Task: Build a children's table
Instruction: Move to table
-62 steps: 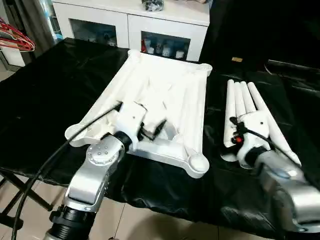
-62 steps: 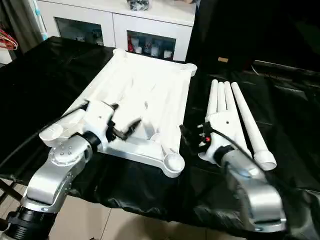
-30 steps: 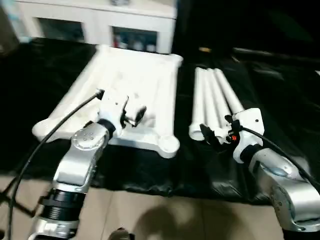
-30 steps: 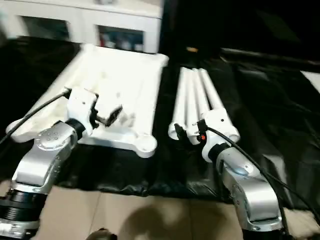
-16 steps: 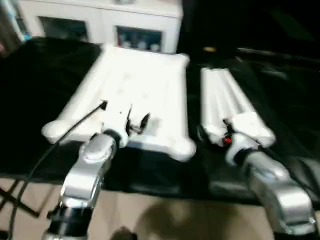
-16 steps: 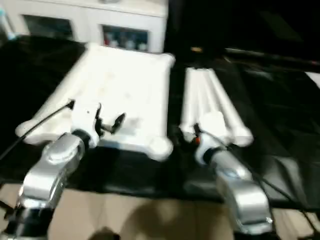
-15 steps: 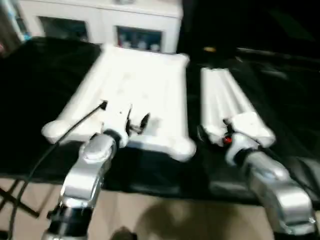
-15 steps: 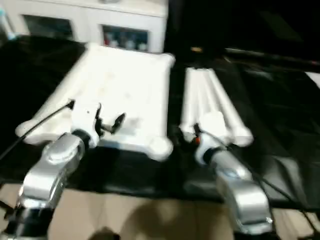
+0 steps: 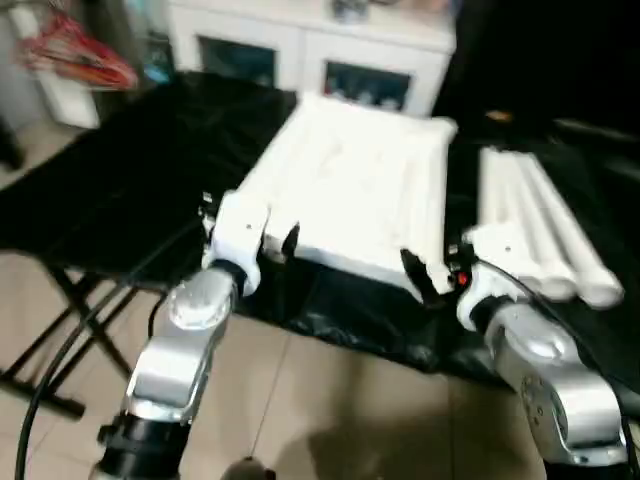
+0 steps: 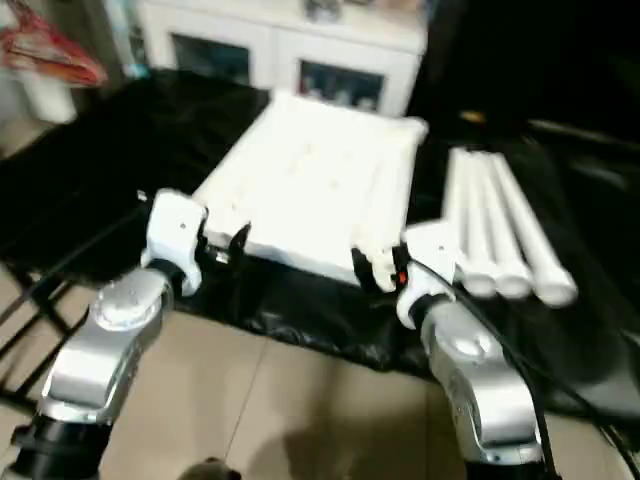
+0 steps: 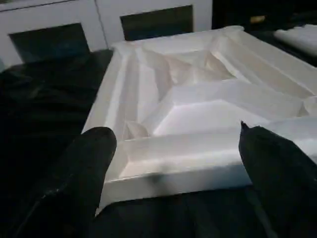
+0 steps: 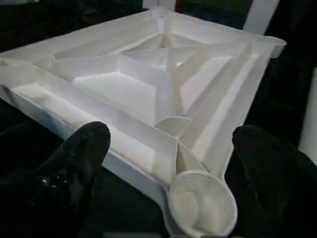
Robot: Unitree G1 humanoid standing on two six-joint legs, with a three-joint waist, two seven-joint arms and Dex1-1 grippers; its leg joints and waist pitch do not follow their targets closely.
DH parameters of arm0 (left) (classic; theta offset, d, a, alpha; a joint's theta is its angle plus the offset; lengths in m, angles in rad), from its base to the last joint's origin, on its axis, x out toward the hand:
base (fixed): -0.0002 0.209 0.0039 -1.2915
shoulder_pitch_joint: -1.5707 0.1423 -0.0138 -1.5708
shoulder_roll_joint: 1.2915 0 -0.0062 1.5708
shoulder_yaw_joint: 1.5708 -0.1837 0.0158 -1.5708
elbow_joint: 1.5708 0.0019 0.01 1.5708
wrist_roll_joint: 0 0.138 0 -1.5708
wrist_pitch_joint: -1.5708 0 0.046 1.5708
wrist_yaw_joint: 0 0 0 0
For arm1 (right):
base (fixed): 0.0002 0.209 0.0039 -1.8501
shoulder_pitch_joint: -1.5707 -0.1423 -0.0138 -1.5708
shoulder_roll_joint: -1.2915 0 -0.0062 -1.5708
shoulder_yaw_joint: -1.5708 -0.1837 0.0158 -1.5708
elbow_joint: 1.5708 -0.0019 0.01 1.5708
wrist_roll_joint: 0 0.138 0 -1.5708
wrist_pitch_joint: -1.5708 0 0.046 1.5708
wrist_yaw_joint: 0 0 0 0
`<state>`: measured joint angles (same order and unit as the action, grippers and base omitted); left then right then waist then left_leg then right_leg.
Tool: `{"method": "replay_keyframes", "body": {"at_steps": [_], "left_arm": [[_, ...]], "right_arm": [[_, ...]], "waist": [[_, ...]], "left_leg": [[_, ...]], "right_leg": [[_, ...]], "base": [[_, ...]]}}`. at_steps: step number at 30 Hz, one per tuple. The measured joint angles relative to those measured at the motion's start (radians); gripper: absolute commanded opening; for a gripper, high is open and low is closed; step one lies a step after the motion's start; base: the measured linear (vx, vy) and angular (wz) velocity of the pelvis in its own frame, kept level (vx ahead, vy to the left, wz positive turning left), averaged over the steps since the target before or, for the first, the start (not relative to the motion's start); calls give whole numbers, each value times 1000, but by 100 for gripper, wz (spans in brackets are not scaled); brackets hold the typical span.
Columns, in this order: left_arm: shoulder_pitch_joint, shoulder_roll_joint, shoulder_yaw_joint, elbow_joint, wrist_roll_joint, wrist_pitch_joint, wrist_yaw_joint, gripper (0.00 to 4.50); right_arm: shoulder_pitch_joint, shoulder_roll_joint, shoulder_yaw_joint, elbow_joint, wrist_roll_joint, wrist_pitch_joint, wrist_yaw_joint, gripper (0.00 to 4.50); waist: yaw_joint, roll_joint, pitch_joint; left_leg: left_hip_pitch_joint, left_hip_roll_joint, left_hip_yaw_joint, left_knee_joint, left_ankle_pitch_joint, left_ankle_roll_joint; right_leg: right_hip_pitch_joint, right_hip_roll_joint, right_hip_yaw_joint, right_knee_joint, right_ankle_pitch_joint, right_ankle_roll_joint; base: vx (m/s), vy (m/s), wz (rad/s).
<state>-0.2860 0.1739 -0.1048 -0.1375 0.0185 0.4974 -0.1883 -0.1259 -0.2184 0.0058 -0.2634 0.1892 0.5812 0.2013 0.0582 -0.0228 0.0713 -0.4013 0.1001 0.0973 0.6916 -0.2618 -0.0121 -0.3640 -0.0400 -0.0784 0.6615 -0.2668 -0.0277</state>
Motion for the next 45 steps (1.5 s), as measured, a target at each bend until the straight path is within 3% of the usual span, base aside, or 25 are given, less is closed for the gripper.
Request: {"method": "replay_keyframes", "body": {"at_steps": [4, 11, 14, 15, 16, 17, 18, 19, 20, 22, 23, 24, 25, 26, 27, 29, 30, 31, 32, 33, 34, 35, 37, 41, 45], "left_arm": [[0, -8, 5, 0, -9, 0, -14, 450], [0, -19, 2, -7, -41, 7, -30, 450], [0, -21, 2, -8, -46, 13, -39, 450], [0, -19, 7, -12, -46, 16, -42, 450], [0, -19, 11, -16, -46, 17, -44, 450], [0, -14, 14, -16, -48, 19, -46, 450], [0, -13, 18, -18, -51, 19, -47, 450], [2, -16, 19, -19, -53, 19, -47, 450], [6, -17, 18, -20, -56, 20, -48, 450], [7, -33, -5, -23, -66, 21, -51, 450], [7, -34, -11, -27, -67, 21, -53, 450], [7, -32, -10, -31, -67, 21, -52, 450], [7, -24, -6, -33, -67, 22, -52, 450], [13, -18, 2, -39, -66, 22, -52, 450], [14, 1, 29, -35, -63, 24, -51, 450], [14, 2, 37, -36, -63, 24, -51, 450], [10, -7, 27, -36, -63, 22, -54, 450], [8, -23, 8, -34, -63, 22, -57, 450], [8, -36, -26, -35, -66, 19, -69, 450], [9, -30, -51, -38, -69, 14, -89, 450], [9, -16, -56, -40, -71, 7, -101, 450], [8, 0, -56, -45, -71, -6, -116, 450], [17, 46, -47, -43, -77, -20, -158, 450], [18, 99, -55, -26, -94, -23, -261, 450], [1, 175, -152, 20, -116, -51, -443, 450]], "right_arm": [[4, 0, -16, 0, 0, -2, -11, 447], [13, 10, -37, -8, 1, -1, -23, 447], [15, 10, -37, -10, 1, -1, -23, 447], [14, 12, -37, -12, 1, -1, -23, 447], [15, 17, -36, -15, 2, -1, -23, 447], [18, 20, -36, -18, 4, 0, -24, 447], [19, 21, -36, -24, 6, 1, -27, 447], [14, 21, -38, -31, 8, 1, -29, 447], [17, 20, -41, -39, 11, 4, -30, 447], [24, 20, -54, -41, 13, 14, -31, 447], [29, 22, -58, -40, 13, 22, -33, 447], [32, 29, -58, -43, 15, 27, -38, 447], [38, 44, -54, -43, 15, 29, -40, 447], [30, 54, -37, -42, 15, 30, -40, 447], [23, 61, -15, -52, 20, 29, -38, 447], [26, 48, -10, -54, 18, 29, -37, 447], [30, 32, -14, -58, 14, 28, -36, 447], [48, 17, -23, -57, 11, 29, -33, 447], [56, 9, -38, -50, 9, 31, -30, 447], [54, 0, -48, -49, 10, 36, -24, 447], [50, -1, -48, -53, 11, 37, -17, 447], [45, -4, -48, -60, 13, 37, -12, 447], [35, -5, -19, -69, 16, 39, 20, 447], [40, -80, 4, -78, 36, 39, 92, 447], [48, -189, 15, -78, 44, 40, 219, 447]], "waist": [[-9, -6, 0], [-19, -4, 0], [-28, 5, 7], [-32, 17, 12], [-34, 19, 15], [-37, 15, 15], [-40, -1, 9], [-35, -17, 2], [-22, -15, 1], [1, -2, -6], [13, 6, -12], [26, 30, -23], [34, 27, -25], [34, 9, -27], [17, -1, -30], [-13, -30, -44], [-27, -48, -47], [-30, -47, -45], [-25, -44, -45], [-18, -42, -45], [-13, -35, -47], [-5, -18, -50], [6, 2, -49], [11, 2, -46], [28, -2, -34]], "left_leg": [[6, -6, 25, -23, 1, -1], [19, 1, 35, -55, 10, -16], [43, 11, 35, -58, 8, -14], [54, 25, 33, -60, 7, -13], [57, 28, 34, -66, 8, -13], [65, 27, 37, -67, 8, -13], [73, 22, 58, -71, 8, -13], [76, 18, 56, -70, 8, -13], [72, 18, 55, -70, 5, -10], [47, 25, 33, -16, -18, 32], [47, 32, 29, -14, -18, 29], [60, 59, 28, -68, 16, -26], [75, 68, 41, -71, 20, -40], [92, 61, 47, -83, 10, -43], [98, 44, 24, -86, -4, -36], [106, 25, 8, -84, -21, -23], [100, 9, 9, -59, -47, 7], [93, 7, 5, -30, -60, 74], [69, 5, -4, 19, -58, 102], [33, -2, -7, 54, -44, 78], [13, -1, -8, 25, -18, 39], [1, 12, -11, -41, 20, 18], [-20, 37, -35, -38, 55, -20], [-18, 16, -32, -40, 58, -18], [7, 38, 20, -88, 85, -26]], "right_leg": [[-2, -39, -15, -23, 38, 28], [6, -39, -23, -53, 39, 27], [32, -39, -45, -75, 36, 27], [56, -38, -70, -86, 25, 28], [64, -37, -72, -59, -7, 26], [70, -38, -62, -24, -42, 18], [76, -40, -27, -14, -46, 18], [80, -41, -18, -14, -30, 34], [87, -40, -17, -19, -31, 32], [88, -34, -18, -30, -36, 28], [89, -21, 6, -34, -40, 29], [87, 21, 39, -37, -43, 25], [84, 23, 52, -32, -51, 26], [62, 12, 57, -4, -61, 15], [24, -8, 37, 53, -61, 24], [-28, -41, 46, 57, -45, 48], [-28, -57, 71, 31, -14, 56], [-16, -48, 78, 30, -25, 53], [0, -39, 84, 16, -27, 49], [17, -32, 87, 2, -26, 49], [30, -20, 83, -5, -28, 45], [38, -3, 64, -7, -31, 39], [33, 16, 21, 15, -38, 38], [14, -15, 61, 3, -22, 69], [21, -21, 64, -18, 0, 56]], "base": [[-67, 33, -5], [0, 0, 0], [0, 0, 0], [0, 0, 0], [0, 0, 0], [0, 0, 0], [105, -79, 3], [105, -79, 3], [119, -99, -7], [117, -71, -8], [167, -38, -11], [182, -1, -21], [182, -1, -21], [213, -9, -43], [199, -58, -42], [185, -73, -32], [112, -43, -1], [112, -43, -1], [117, -6, 10], [158, -16, -2], [158, -16, -2], [0, 0, 0], [-117, -7, -25], [-7, 14, 0], [-43, -4, -3]]}}
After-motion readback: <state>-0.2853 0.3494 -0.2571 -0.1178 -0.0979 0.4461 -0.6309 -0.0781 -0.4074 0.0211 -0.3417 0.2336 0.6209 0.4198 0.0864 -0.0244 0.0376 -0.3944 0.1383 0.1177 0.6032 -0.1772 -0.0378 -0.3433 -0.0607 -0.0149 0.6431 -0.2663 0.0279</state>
